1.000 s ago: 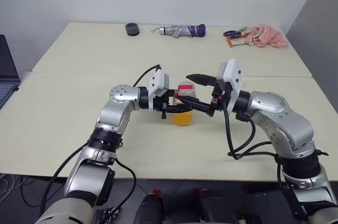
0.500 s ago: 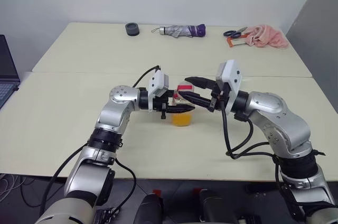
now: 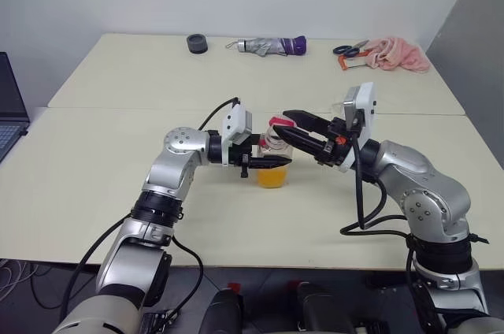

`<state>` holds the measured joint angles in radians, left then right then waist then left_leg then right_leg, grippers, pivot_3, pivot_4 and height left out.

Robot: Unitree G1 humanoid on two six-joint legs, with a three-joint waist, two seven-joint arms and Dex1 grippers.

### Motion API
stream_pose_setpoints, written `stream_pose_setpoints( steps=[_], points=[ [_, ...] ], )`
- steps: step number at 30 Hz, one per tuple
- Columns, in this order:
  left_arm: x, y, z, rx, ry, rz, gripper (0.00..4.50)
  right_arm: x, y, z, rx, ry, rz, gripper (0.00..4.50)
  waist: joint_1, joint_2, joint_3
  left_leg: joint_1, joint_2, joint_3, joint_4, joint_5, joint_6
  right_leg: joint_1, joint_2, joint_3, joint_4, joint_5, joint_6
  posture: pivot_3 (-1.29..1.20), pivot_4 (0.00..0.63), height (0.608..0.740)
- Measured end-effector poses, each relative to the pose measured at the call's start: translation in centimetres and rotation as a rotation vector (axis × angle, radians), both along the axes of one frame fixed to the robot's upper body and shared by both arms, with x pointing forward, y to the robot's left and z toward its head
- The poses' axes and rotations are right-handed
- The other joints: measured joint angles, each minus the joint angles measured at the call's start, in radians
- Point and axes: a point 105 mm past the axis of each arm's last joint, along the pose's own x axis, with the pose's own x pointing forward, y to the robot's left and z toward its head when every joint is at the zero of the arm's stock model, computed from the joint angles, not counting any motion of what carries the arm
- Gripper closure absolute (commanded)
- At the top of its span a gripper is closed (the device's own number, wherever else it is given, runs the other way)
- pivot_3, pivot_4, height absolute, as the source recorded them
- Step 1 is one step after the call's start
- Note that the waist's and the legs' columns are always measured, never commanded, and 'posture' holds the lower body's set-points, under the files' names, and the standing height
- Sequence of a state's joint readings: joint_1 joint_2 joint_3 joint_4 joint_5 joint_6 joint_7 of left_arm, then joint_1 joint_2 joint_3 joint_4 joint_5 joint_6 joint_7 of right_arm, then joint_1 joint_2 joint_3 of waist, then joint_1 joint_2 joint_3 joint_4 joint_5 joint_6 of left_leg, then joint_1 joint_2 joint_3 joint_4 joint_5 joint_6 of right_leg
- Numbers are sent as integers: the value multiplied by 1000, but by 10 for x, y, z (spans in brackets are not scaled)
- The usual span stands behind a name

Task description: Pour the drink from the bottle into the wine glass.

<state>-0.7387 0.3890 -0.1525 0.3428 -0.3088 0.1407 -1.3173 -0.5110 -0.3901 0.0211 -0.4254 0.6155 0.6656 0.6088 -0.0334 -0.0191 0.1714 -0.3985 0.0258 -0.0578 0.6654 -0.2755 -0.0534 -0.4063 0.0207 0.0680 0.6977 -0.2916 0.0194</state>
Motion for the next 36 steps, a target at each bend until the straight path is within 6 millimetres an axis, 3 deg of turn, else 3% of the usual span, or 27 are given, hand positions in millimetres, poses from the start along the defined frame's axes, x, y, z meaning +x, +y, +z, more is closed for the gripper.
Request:
stream_pose_setpoints(
  steps=[3, 7, 10, 14, 16, 18, 22, 23, 28, 31, 34, 36],
  points=[
    [1, 0, 0, -1, 2, 9, 2756, 7, -19, 5, -63, -78, -86, 2777, 0, 0, 0, 0, 0, 0, 0, 0, 0, 0, 0, 0, 0, 0, 0, 0, 150, 740],
    [2, 2, -2, -6, 7, 29, 2756, 12, -64, -1, -143, -59, -180, 2778, 3, 0, 0, 0, -1, 0, -1, 0, 0, 0, -1, 0, -1, 0, 0, 0, 150, 740],
    [4, 6, -2, -20, 17, 62, 2756, 9, -100, -30, -214, 49, -249, 2778, 4, 0, 0, -1, -1, 0, -1, 0, 0, 0, -1, 0, -1, 0, 0, 0, 150, 740],
    [8, 13, 2, -35, 11, 107, 2756, 15, -161, -96, -343, 215, -486, 2778, 4, 0, 0, 1, -1, 2, 0, 0, 0, 1, -1, 2, 0, 0, 0, 0, 150, 740],
    [10, 17, 2, -42, 15, 131, 2756, 16, -181, -116, -386, 249, -581, 2077, -3, 0, 0, 2, 0, 4, 0, 0, 0, 1, 0, 3, 0, 0, 0, 0, 150, 740],
    [12, 20, 4, -57, 23, 153, 2756, 18, -187, -123, -391, 239, -618, 1470, -10, 0, 0, 3, 1, 4, -1, 0, 0, 1, 2, 3, 1, 0, 0, 0, 150, 740],
    [16, 28, 12, -98, 19, 213, 2756, 19, -184, -120, -338, 218, -612, 149, -15, 0, 0, 3, 2, 3, -1, 0, 0, 1, 2, 3, 1, 0, 0, 0, 150, 740],
    [19, 32, 13, -109, 19, 241, 2756, 20, -183, -116, -315, 216, -604, 1, -15, 0, 0, 3, 1, 3, -1, 0, 0, 1, 2, 4, 1, 0, 0, 0, 150, 740],
    [34, 66, 22, -167, 2, 445, 2756, 19, -173, -78, -235, 150, -521, 0, -13, 0, 0, 2, 1, 3, 0, 0, 0, 1, 1, 3, 1, 0, 0, 0, 150, 740],
    [52, 94, 26, -198, -35, 656, 2757, 15, -145, -48, -216, 82, -392, 0, -12, 0, 0, 2, 1, 2, 0, 0, 0, 1, 1, 3, 1, 0, 0, 0, 150, 740],
    [73, 132, 24, -232, -42, 915, 2757, 2, -86, -29, -224, 31, -148, 0, -16, 0, 0, 2, 2, 1, 0, 0, 0, 1, 2, 2, 1, 0, 0, 0, 150, 740],
    [82, 155, 24, -261, -39, 1050, 2757, -4, -50, -28, -224, 21, -15, 0, -15, -1, 0, 2, 2, 0, 0, 0, 0, 1, 1, 0, 0, 0, 0, 0, 150, 740]
  ],
)
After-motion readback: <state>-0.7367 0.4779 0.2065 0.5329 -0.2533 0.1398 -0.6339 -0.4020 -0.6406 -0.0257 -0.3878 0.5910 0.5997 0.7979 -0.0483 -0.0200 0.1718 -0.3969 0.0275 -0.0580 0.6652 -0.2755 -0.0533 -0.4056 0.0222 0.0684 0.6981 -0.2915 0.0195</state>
